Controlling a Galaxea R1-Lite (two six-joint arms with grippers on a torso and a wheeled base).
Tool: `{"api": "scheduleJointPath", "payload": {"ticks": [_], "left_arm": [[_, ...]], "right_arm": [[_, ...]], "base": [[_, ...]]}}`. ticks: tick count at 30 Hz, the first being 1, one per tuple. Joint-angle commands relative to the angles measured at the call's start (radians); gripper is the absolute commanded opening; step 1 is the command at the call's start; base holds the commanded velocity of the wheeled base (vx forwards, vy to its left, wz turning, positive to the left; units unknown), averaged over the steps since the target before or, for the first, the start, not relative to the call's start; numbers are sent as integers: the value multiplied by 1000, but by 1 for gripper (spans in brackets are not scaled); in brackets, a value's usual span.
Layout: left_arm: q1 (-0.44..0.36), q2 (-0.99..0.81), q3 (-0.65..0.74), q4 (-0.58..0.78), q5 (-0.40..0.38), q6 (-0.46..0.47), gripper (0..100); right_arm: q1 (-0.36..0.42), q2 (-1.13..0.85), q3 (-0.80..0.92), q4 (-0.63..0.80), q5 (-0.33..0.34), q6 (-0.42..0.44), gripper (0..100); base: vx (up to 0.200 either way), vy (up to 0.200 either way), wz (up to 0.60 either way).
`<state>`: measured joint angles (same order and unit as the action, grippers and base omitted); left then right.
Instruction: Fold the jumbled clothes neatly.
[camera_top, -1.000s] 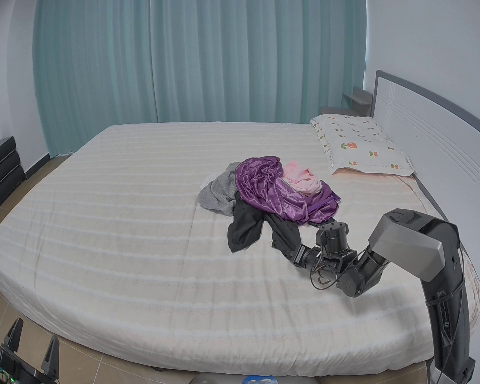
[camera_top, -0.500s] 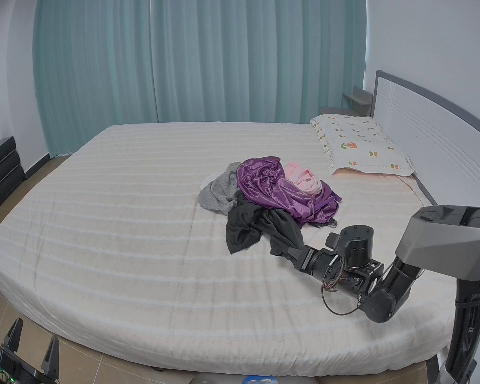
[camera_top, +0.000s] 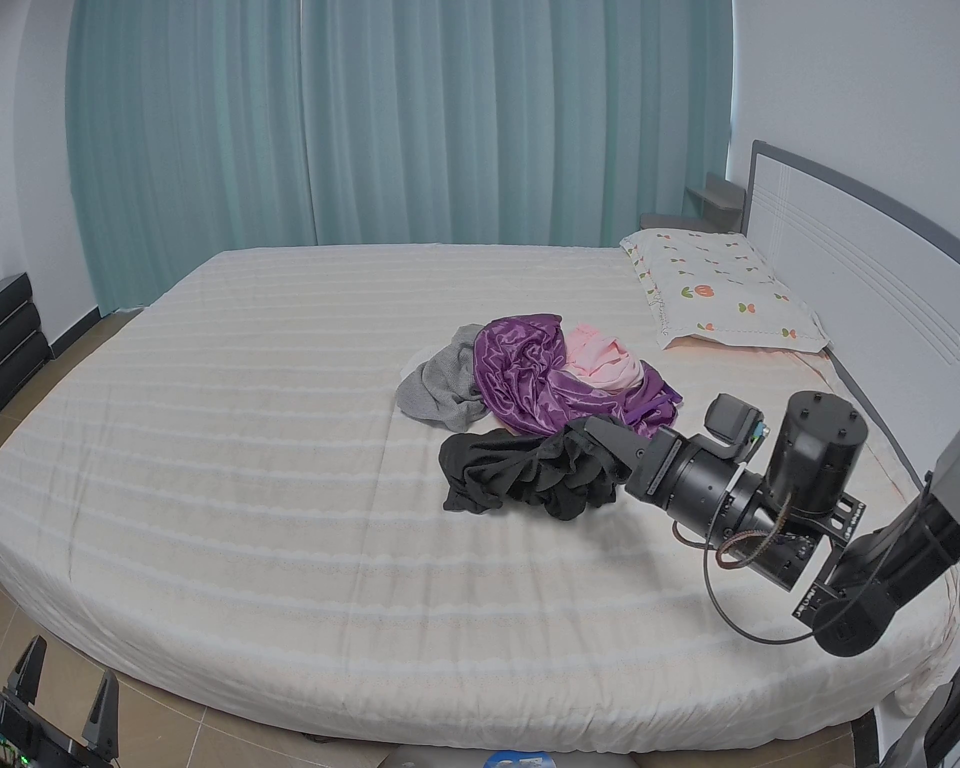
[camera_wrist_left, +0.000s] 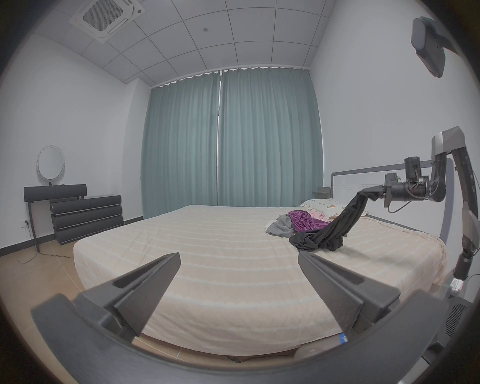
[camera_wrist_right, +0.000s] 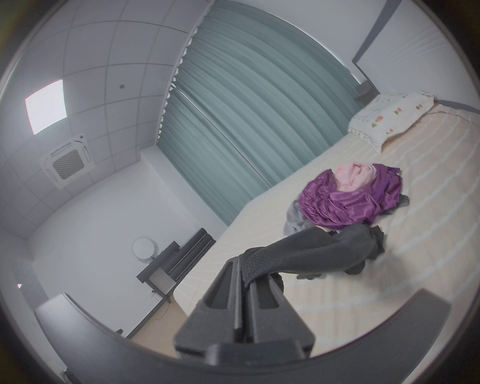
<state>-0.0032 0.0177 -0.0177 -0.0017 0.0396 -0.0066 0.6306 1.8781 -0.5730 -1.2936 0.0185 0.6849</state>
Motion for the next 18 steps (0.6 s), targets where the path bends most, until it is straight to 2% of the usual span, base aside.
{"api": "scheduleJointPath", "payload": {"ticks": [1,6,10,13,18], "left_arm": [[0,-18,18,0,0,0,100],[0,-18,18,0,0,2,100],[0,-18,18,0,-30,4,100],[0,-18,18,-1,-32,5,100],[2,-18,18,2,-17,0,100]], "right_arm": [[43,-137,70,-10,-2,-15,0],[60,-175,97,-10,-3,-19,0],[75,-218,97,-10,-25,-31,0],[112,-251,99,-9,-37,-36,0],[116,-257,113,-10,-42,-44,0]], "base": [[0,0,0],[0,0,0],[0,0,0],[0,0,0],[0,0,0]]}}
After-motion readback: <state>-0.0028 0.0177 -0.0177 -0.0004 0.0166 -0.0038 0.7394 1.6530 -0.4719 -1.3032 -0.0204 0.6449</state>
